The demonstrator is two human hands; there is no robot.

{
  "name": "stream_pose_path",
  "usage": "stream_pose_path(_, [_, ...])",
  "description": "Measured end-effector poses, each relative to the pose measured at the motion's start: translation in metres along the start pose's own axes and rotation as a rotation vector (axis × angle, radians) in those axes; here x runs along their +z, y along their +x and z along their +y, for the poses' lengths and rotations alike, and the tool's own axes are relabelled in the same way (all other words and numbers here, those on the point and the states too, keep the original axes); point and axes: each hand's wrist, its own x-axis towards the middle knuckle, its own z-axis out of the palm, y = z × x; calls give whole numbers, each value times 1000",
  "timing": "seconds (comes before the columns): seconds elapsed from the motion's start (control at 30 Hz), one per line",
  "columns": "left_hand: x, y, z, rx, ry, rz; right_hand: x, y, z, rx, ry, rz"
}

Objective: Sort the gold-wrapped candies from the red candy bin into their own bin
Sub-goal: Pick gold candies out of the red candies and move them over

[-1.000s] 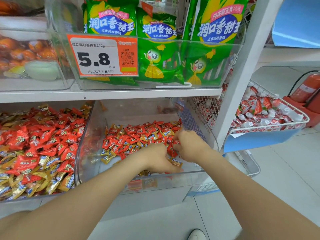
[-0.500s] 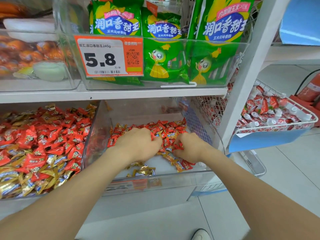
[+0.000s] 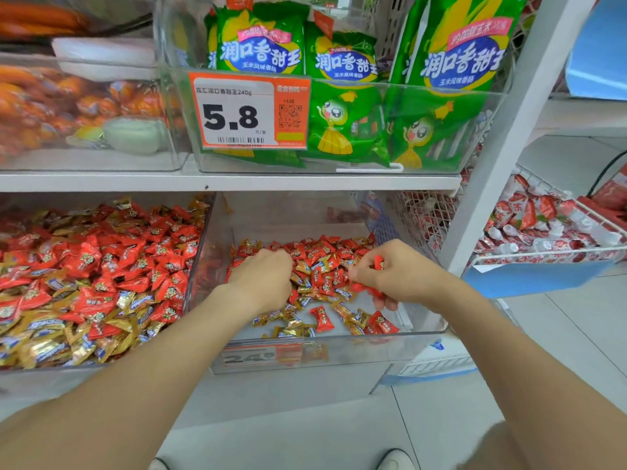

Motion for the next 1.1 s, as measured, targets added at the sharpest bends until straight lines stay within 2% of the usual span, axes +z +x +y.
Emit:
stream_pose_path(0.1, [1, 2, 3, 4, 10, -6, -4, 0, 4, -31, -73, -39])
stream_pose_path(0.33, [7, 5, 3, 23, 178, -64, -1, 14, 14, -163, -543, -8])
stream_pose_path(0.47, [10, 7, 6, 41, 178, -5, 6, 18, 16, -46, -840, -149])
stream_pose_path(0.57, [12, 7, 9, 73, 150, -31, 12, 19, 20, 65, -936, -242])
stream_pose_path(0.77, [10, 2, 13, 90, 45, 22, 15, 22, 30, 19, -835, -203])
stream_pose_path(0.93, [11, 9, 15, 172, -111, -14, 13, 19, 13, -175, -746, -95])
stream_pose_path(1.1, [15, 8, 22, 290, -123, -108, 12, 9, 3, -156, -607, -212])
